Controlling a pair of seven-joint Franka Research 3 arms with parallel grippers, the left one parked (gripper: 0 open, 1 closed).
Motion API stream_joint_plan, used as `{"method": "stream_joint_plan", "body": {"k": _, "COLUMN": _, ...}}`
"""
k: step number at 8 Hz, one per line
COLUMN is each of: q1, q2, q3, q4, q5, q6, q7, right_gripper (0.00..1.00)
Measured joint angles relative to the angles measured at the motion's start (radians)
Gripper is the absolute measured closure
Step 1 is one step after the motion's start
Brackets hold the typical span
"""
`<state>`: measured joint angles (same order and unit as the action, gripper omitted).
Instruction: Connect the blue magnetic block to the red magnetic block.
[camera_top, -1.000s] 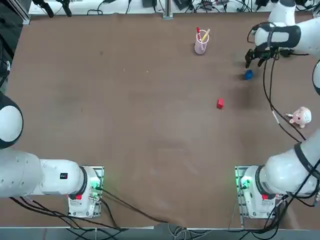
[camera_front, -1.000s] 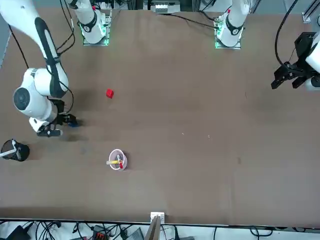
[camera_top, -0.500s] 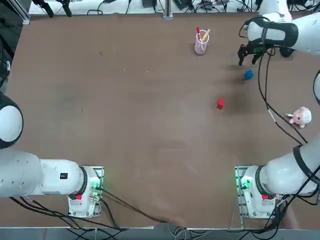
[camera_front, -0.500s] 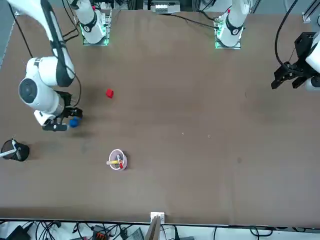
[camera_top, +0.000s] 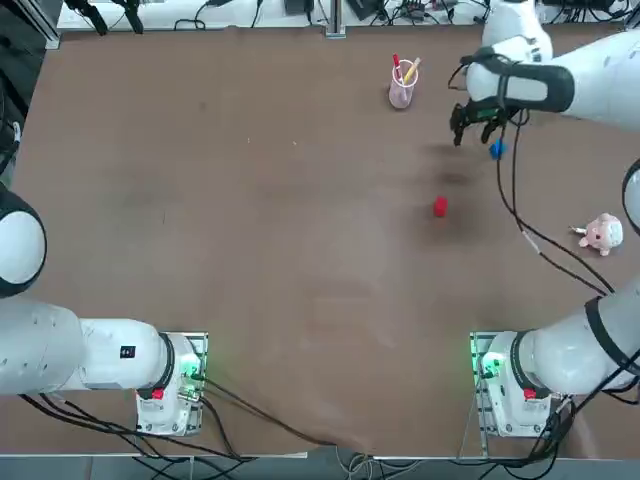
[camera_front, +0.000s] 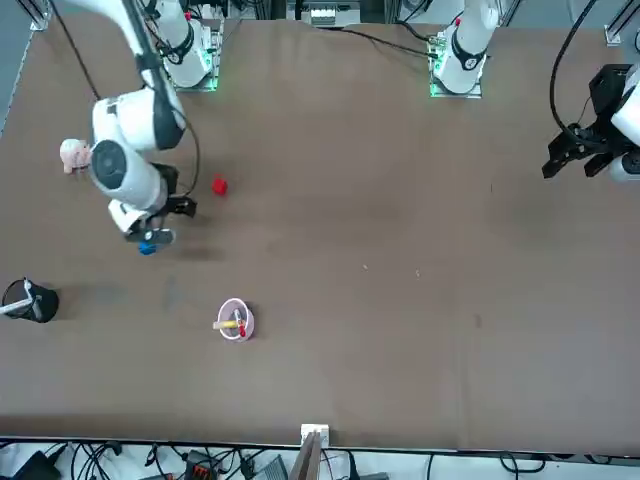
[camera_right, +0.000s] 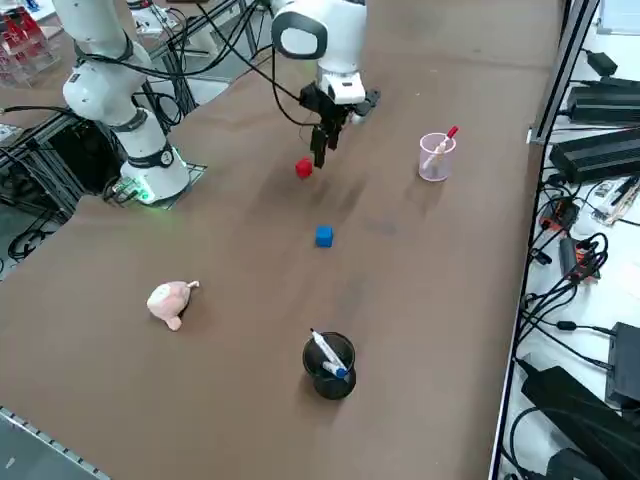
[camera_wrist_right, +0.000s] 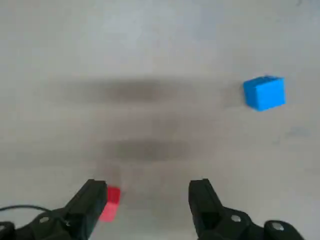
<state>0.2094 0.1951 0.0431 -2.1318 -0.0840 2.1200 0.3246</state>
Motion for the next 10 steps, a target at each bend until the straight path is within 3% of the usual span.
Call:
{"method": "stream_joint_plan", "body": {"k": 4, "q1": 0.117, "q2": -0.022, "q3": 0.001, "q4": -0.094, "q5": 0.029, "q6": 0.08, "q7": 0.175, "right_gripper": 0.0}}
{"method": "stream_joint_plan", "body": {"k": 6, "q1": 0.161, "q2": -0.028, "q3": 0.001, "q4": -0.162, "q5": 0.03, "q6": 0.178, "q7": 0.297, "right_gripper": 0.0}}
{"method": "stream_joint_plan", "body": {"k": 10, "q1": 0.174, "q2": -0.062, "q3": 0.0, "q4": -0.281, "q5": 0.031, "q6": 0.262, "q7": 0.447, "right_gripper": 0.0}}
